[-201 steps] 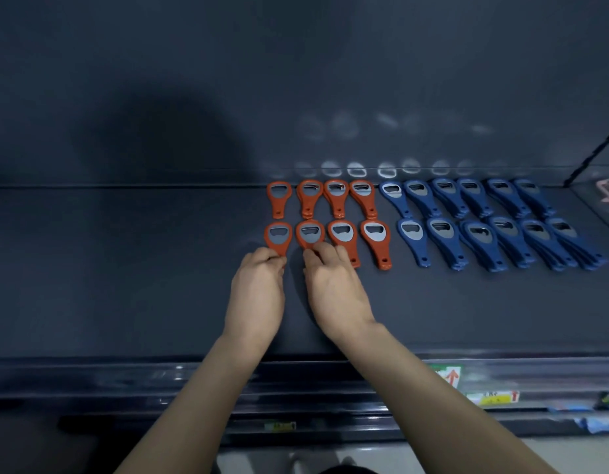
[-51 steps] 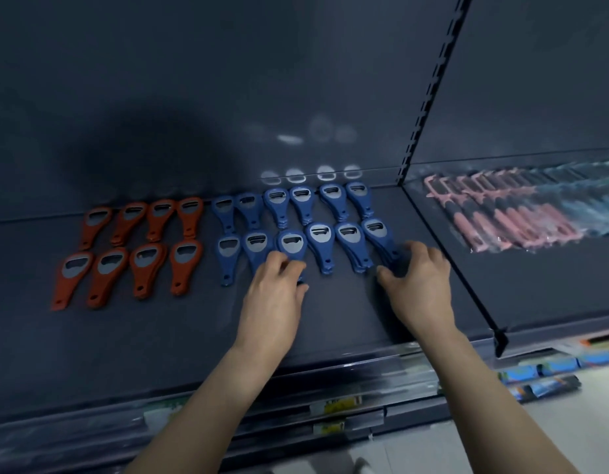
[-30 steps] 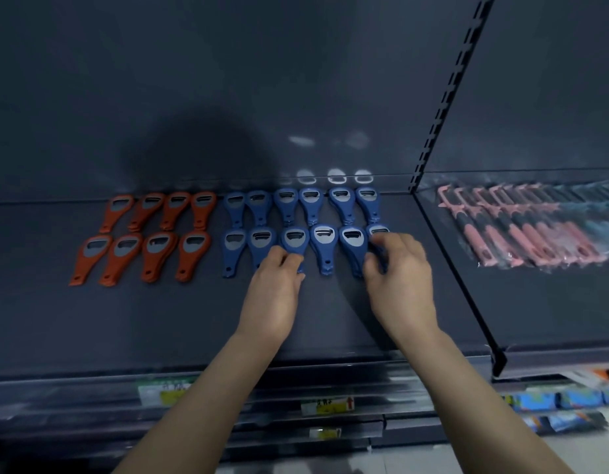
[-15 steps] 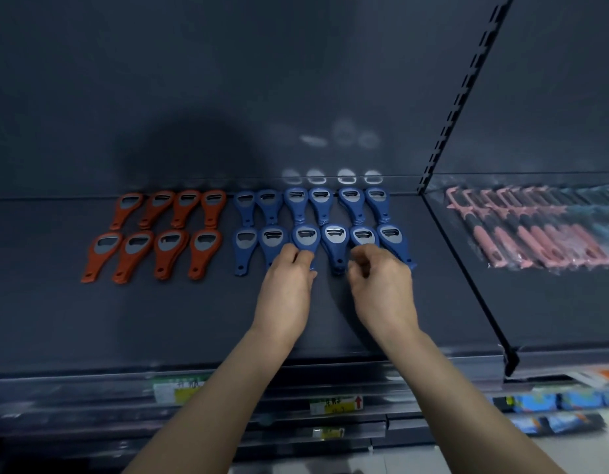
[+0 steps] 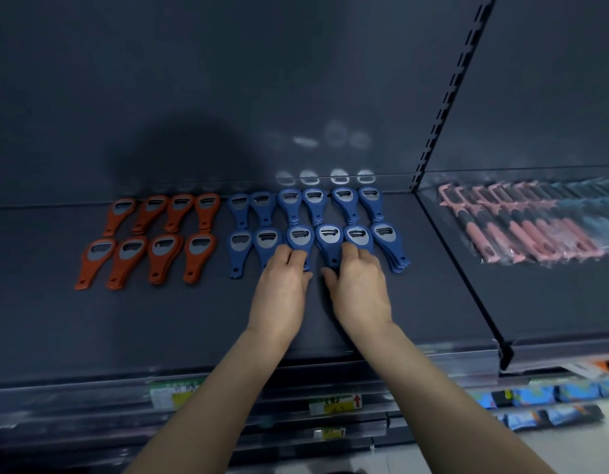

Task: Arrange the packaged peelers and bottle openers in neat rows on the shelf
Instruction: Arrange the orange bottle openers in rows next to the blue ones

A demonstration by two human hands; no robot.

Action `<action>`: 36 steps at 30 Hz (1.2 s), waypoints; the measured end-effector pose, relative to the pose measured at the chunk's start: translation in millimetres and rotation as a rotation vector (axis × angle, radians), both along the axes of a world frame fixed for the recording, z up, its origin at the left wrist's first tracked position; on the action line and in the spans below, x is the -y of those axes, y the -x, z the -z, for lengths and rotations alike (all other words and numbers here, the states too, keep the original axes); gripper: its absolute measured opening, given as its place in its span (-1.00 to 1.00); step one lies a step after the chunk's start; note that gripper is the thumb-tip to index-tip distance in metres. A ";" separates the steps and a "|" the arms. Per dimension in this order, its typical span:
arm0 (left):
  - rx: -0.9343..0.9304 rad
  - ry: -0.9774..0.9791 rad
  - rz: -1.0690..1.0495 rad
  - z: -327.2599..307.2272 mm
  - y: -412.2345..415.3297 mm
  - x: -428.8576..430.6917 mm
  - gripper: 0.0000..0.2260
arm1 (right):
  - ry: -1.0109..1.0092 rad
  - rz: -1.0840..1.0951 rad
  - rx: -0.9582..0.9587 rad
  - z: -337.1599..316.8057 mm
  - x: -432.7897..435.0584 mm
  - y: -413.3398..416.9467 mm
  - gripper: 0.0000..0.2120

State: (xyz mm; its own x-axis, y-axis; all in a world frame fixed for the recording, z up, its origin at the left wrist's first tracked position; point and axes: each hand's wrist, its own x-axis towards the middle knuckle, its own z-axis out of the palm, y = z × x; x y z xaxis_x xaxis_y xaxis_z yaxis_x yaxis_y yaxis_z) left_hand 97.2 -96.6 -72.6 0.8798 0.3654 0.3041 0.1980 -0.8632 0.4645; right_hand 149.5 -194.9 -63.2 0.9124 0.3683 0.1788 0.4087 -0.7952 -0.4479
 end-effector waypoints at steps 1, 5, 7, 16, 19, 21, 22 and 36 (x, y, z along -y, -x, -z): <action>0.001 0.004 0.002 -0.3 0.5 -0.1 -0.76 | 0.012 0.000 0.003 0.7 -1.5 -0.3 -0.70; 0.009 0.018 0.003 -1.2 1.3 -0.3 -0.76 | 0.042 0.008 0.011 4.1 -6.2 -2.5 -0.80; 0.015 0.020 0.003 -1.1 1.4 -0.4 -0.77 | 0.048 0.011 0.018 5.3 -7.6 -3.2 -0.83; 0.026 0.024 0.007 0.7 -1.1 -1.4 -0.79 | 0.024 -0.017 0.025 8.5 -11.4 -1.2 -0.82; 0.026 0.018 0.015 0.3 -0.8 -1.4 -0.81 | 0.014 -0.020 0.018 8.5 -13.2 0.0 -0.81; 0.023 0.015 0.015 0.3 -0.8 -1.9 -0.82 | 0.012 -0.018 0.016 8.8 -14.0 0.7 -0.80; 0.021 0.012 0.014 0.3 -0.9 -2.1 -0.83 | 0.012 -0.017 0.018 8.9 -14.4 0.8 -0.80; 0.057 0.026 0.052 0.5 0.1 -2.4 -0.84 | -0.038 -0.054 0.023 9.8 -9.4 3.4 -0.66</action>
State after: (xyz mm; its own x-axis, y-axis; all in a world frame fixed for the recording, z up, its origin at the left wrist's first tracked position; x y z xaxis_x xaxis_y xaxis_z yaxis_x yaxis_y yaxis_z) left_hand 97.0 -94.2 -73.1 0.8796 0.3276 0.3449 0.1255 -0.8592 0.4960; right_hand 146.0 -185.5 -73.0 0.8868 0.4094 0.2145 0.4613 -0.7541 -0.4676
